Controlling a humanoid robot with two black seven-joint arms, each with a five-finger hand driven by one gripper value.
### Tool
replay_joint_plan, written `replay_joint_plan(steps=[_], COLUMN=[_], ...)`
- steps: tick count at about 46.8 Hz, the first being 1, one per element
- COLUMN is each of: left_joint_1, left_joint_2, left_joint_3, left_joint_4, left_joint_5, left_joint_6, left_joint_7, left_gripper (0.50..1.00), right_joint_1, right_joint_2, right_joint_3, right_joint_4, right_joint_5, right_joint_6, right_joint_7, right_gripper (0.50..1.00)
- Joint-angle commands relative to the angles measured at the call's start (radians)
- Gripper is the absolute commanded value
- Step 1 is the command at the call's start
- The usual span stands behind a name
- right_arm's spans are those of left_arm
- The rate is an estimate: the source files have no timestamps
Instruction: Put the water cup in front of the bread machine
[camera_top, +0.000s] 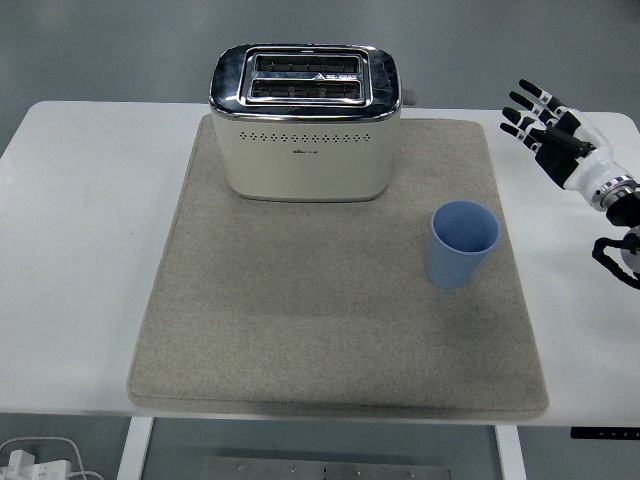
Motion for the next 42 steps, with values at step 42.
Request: replay_joint_plan(steps=[42], left_joint_1=[-0.005], left_joint_2=[0.0], left_joint_3=[0.002], left_joint_4=[-0.006], left_joint_5=[0.001], left_joint_6=[-0.001], left_joint_7=[0.001], left_gripper=[1.0], right_joint_1=[-0.297], right_joint_2=[-0.388], right_joint_3=[-0.001], right_joint_4=[0.395], right_joint_5=[-0.097], right_joint_6=[0.142], right_joint_7=[0.179], right_gripper=[0.93])
